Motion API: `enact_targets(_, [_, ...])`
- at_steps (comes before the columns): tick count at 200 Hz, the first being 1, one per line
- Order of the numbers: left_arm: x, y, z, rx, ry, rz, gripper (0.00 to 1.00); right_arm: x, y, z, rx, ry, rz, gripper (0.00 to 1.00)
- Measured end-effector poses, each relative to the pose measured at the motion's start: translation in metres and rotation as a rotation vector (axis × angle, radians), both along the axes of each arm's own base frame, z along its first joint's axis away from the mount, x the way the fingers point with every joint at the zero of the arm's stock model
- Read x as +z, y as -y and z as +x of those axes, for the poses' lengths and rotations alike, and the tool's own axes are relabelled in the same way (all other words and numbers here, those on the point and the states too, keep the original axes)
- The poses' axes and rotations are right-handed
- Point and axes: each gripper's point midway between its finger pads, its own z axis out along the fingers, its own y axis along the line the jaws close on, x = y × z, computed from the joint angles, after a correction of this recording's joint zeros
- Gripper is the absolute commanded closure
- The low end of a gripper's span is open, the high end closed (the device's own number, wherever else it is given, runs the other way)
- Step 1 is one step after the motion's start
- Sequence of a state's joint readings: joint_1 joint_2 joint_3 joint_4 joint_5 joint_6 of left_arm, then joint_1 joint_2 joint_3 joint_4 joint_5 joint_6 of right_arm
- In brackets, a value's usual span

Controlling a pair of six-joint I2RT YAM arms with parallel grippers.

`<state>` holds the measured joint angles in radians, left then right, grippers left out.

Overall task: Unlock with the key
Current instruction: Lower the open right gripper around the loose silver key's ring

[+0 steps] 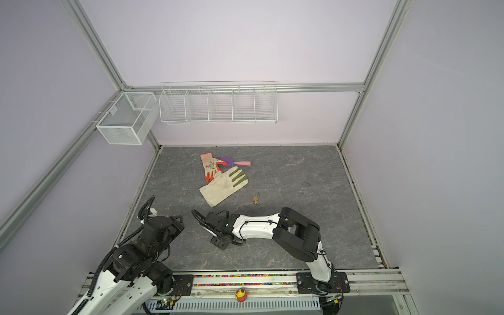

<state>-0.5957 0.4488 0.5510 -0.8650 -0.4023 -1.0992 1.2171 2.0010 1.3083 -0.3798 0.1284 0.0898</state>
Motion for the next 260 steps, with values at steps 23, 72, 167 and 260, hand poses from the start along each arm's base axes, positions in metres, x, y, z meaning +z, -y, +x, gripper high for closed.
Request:
enact_targets(23, [-0.001,0.002,0.000,0.000,-0.001,-0.010,0.44,0.001,0.004,0.007,-0.011,0.006,0.002,0.43])
enact_targets(72, [-0.007,0.006,0.004,0.000,-0.008,-0.025,0.44,0.003,0.025,0.033,-0.043,0.042,-0.037,0.45])
enact_targets(167, [-0.005,0.012,0.012,-0.007,0.004,-0.032,0.44,0.029,0.021,0.022,-0.283,-0.163,0.067,0.59])
enact_targets(260, [-0.002,0.015,0.010,-0.027,0.015,-0.052,0.44,0.017,0.009,0.038,-0.274,-0.192,0.047,0.66])
